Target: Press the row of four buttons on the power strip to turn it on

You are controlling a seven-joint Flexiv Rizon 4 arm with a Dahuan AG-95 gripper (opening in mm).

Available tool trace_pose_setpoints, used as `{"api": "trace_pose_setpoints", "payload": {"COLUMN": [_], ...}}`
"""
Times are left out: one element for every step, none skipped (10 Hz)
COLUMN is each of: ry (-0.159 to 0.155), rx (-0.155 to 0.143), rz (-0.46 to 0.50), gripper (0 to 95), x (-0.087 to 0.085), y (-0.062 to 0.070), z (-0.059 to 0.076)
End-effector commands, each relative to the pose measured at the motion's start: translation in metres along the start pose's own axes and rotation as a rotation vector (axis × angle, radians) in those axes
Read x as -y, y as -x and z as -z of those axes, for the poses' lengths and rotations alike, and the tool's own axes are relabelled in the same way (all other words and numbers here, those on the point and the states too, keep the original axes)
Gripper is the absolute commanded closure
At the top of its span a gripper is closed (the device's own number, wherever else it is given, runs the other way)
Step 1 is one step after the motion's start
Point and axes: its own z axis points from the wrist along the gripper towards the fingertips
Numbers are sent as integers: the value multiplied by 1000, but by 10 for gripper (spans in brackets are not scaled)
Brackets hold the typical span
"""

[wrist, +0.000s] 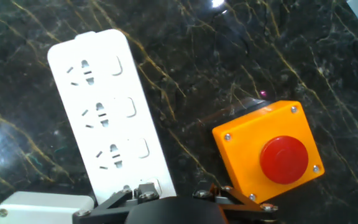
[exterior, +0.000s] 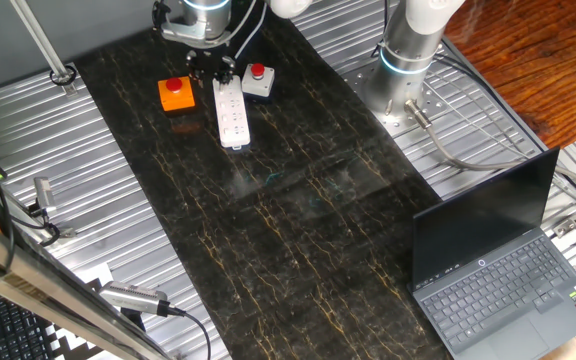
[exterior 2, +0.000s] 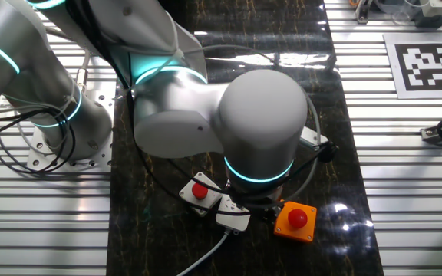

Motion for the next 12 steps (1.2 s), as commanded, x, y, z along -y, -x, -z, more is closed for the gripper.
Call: {"api": "trace_pose_setpoints", "payload": {"ry": [-1,-2,-1,0,0,5,7,6,4,5,5,3], "rx": [-2,-3,-1,0,0,2,0,-3,-4,-3,-3,-3], "rz": [-1,0,2,7,12,17,18,18,22,23,26,27], "gripper": [570,570,570,570,570,570,570,570,570,570,570,570], "x": [1,2,2,2,2,2,2,2,2,2,2,2], "y": [-2,-2,-2,-2,-2,-1,-1,-1,0,0,1,1], "z": [-1,-3,-5,-7,-9,-10,-10,-10,-13,-15,-18,-20]}}
